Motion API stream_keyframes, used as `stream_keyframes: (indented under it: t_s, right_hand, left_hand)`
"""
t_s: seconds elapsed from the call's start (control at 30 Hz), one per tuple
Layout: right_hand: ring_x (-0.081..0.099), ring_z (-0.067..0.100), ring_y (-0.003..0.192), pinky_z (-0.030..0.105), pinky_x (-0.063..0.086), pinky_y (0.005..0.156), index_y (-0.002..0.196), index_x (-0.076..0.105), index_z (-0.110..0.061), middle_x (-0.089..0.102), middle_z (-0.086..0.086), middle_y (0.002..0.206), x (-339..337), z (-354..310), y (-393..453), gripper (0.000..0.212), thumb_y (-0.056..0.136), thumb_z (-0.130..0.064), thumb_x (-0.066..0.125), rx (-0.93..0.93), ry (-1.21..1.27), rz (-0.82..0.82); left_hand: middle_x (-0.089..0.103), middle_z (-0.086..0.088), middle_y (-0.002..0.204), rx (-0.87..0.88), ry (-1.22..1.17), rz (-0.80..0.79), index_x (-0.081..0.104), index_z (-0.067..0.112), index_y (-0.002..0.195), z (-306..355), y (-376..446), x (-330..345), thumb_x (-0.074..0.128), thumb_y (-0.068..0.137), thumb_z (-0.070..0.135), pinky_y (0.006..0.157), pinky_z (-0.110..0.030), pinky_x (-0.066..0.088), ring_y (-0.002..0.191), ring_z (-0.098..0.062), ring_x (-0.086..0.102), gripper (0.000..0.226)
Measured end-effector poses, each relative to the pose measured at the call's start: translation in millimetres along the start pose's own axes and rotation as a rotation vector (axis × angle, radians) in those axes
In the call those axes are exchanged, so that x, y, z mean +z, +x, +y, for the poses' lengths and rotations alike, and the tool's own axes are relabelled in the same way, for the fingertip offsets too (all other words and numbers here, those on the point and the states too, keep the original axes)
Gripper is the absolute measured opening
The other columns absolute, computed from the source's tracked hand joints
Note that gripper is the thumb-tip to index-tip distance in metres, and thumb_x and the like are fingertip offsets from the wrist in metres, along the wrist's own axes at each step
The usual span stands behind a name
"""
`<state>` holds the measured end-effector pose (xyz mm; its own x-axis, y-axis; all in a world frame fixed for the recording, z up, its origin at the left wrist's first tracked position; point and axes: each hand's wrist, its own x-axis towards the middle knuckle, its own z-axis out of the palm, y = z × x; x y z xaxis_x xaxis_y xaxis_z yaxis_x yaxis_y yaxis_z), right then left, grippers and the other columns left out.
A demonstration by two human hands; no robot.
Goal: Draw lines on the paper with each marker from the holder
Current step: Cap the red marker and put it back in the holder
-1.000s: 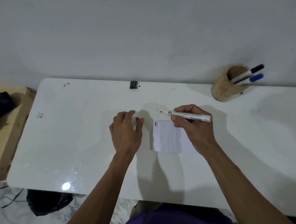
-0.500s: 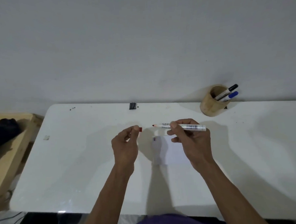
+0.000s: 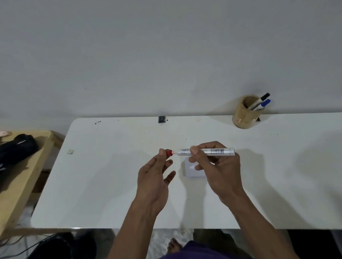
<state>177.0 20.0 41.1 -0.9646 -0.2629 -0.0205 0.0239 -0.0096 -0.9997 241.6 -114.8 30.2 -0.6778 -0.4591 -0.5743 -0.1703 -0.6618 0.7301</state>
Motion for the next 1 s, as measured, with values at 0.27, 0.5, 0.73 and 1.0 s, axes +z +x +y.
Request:
stream_keyframes:
  t_s: [0.27, 0.5, 0.73, 1.0]
  right_hand:
    - [0.078, 0.021, 0.079, 0.041, 0.065, 0.067, 0.086, 0.074, -0.014, 0.080, 0.000, 0.084, 3, -4, -24, 0.018, 0.081, -0.031, 0.078, 0.013, -0.051, 0.020]
    - [0.077, 0.017, 0.075, 0.023, 0.060, 0.061, 0.089, 0.076, -0.007, 0.079, -0.001, 0.081, -5, -4, -31, 0.007, 0.087, -0.013, 0.078, -0.015, -0.013, 0.070]
    - [0.077, 0.018, 0.083, 0.030, 0.061, 0.064, 0.102, 0.072, -0.013, 0.079, 0.000, 0.089, -31, -6, -18, 0.037, 0.070, -0.025, 0.084, 0.112, 0.172, 0.109]
    - [0.066, 0.014, 0.092, 0.026, 0.052, 0.082, 0.093, 0.076, -0.019, 0.074, -0.011, 0.093, -96, 2, 35, 0.022, 0.075, -0.022, 0.090, -0.482, -0.620, 0.083]
  left_hand:
    - [0.070, 0.004, 0.096, 0.056, 0.084, -0.077, 0.080, 0.020, 0.083, -4, -19, -8, 0.067, 0.083, 0.040, 0.094, -0.042, 0.050, 0.100, -0.018, 0.059, 0.024]
    - [0.070, 0.002, 0.091, 0.048, 0.134, -0.117, 0.080, 0.017, 0.088, -11, -22, 1, 0.067, 0.089, 0.035, 0.090, -0.040, 0.054, 0.096, -0.016, 0.062, 0.022]
    - [0.077, -0.007, 0.104, 0.085, 0.176, -0.162, 0.075, 0.008, 0.102, -15, -13, 20, 0.062, 0.095, 0.030, 0.093, -0.041, 0.054, 0.104, -0.024, 0.071, 0.026]
    - [0.079, -0.003, 0.085, 0.313, 0.388, -0.108, 0.075, 0.010, 0.090, -15, 6, 91, 0.065, 0.095, 0.019, 0.086, -0.038, 0.056, 0.083, -0.018, 0.074, 0.014]
